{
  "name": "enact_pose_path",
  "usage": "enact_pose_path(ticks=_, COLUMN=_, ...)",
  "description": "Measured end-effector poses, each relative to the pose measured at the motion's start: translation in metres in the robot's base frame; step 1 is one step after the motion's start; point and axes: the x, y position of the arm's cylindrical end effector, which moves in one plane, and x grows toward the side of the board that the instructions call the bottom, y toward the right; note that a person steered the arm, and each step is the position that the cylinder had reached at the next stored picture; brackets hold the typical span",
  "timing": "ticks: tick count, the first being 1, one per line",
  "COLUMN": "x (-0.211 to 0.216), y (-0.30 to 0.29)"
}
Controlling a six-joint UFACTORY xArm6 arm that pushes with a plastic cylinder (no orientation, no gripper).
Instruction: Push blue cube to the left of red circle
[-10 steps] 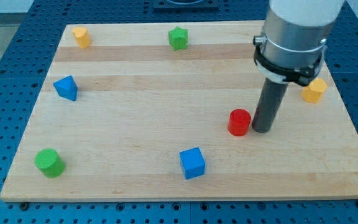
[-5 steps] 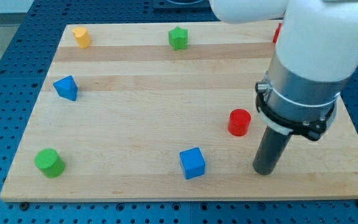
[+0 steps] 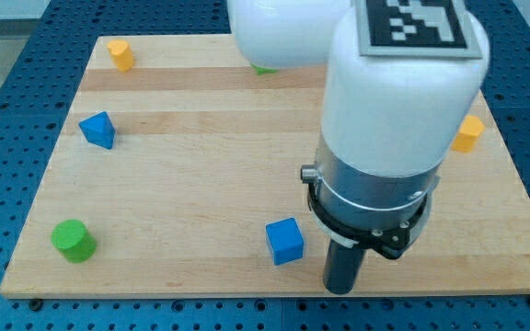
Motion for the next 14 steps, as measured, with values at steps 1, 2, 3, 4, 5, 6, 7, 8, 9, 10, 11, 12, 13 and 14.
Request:
enact_pose_path(ticks=1, x=0.0, y=-0.011)
enact_pose_path(ticks=2, x=0.001, y=-0.026)
enact_pose_path(ticks=3, x=0.001, y=-0.04)
enact_pose_path(ticks=4, x=0.0, y=-0.053)
enact_pose_path(ticks=5, x=0.0, y=-0.062)
enact_pose_path(ticks=6, x=0.0, y=-0.067)
enact_pose_path(ticks=7, x=0.0, y=-0.069)
enact_pose_path(ticks=8, x=-0.002, y=-0.069)
enact_pose_path(ticks=9, x=-0.012, y=-0.069)
enact_pose_path(ticks=10, x=-0.025, y=-0.069)
enact_pose_path(ticks=11, x=-0.033, y=-0.069)
enact_pose_path(ticks=12, x=-0.034, y=-0.069)
enact_pose_path(ticks=13, x=-0.037, y=-0.069)
enact_pose_path(ticks=14, x=-0.041, y=-0.069)
